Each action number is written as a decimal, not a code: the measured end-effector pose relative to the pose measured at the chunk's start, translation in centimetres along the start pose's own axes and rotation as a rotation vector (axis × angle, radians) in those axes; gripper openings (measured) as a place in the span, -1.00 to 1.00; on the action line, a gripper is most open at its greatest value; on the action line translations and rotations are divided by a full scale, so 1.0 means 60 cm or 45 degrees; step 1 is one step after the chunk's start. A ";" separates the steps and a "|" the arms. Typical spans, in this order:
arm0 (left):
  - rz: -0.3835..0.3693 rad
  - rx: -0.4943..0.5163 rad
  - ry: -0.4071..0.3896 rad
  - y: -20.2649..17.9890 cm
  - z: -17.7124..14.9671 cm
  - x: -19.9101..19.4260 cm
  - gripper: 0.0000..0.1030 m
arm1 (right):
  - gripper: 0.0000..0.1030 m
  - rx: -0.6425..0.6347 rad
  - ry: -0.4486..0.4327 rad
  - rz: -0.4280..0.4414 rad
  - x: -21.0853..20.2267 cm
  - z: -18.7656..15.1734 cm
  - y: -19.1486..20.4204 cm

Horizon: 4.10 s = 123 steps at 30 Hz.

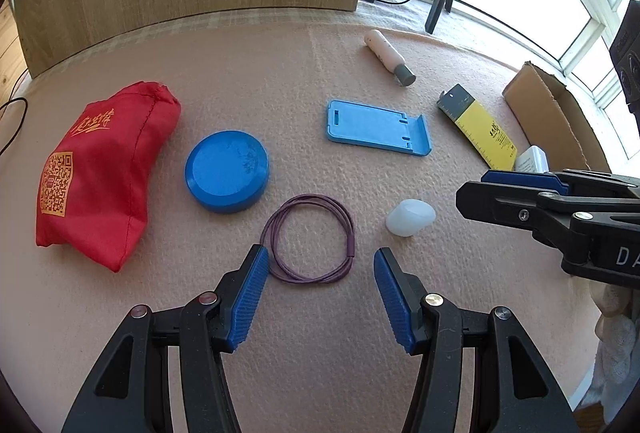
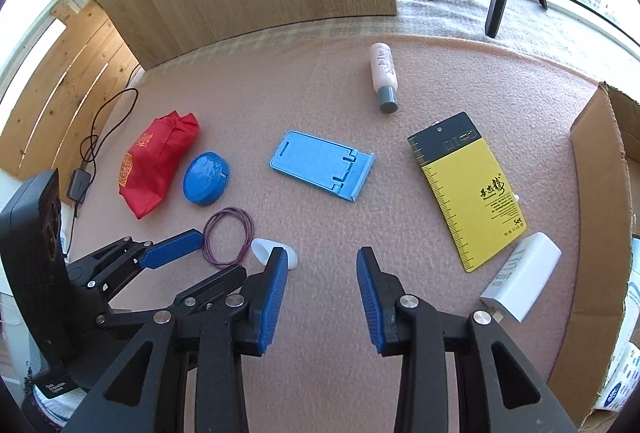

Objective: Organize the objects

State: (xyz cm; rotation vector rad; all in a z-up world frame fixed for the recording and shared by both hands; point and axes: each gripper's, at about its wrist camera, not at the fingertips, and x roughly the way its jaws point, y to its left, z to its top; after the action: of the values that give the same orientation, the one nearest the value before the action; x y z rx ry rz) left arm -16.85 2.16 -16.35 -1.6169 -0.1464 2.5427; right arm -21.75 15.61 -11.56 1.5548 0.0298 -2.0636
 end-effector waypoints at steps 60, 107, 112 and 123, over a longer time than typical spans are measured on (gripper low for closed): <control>-0.072 -0.070 -0.143 0.018 -0.009 -0.088 -0.89 | -0.76 -0.069 -0.063 0.050 -0.013 -0.017 0.023; -0.452 0.380 -0.119 -0.474 0.042 -0.077 -0.14 | -0.19 0.373 -0.417 -0.161 -0.317 -0.171 -0.330; -0.404 0.342 -0.121 -0.425 0.047 -0.084 -0.14 | -0.19 0.374 -0.398 -0.116 -0.306 -0.172 -0.310; -0.195 0.099 -0.146 -0.203 0.085 -0.101 -0.15 | -0.19 0.266 -0.379 -0.036 -0.284 -0.152 -0.204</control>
State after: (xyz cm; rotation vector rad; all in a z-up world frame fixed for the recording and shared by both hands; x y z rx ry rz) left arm -18.27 13.17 -6.96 -1.3776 -0.1725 2.4913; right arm -15.95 36.04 -3.00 1.3509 -0.2834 -2.3618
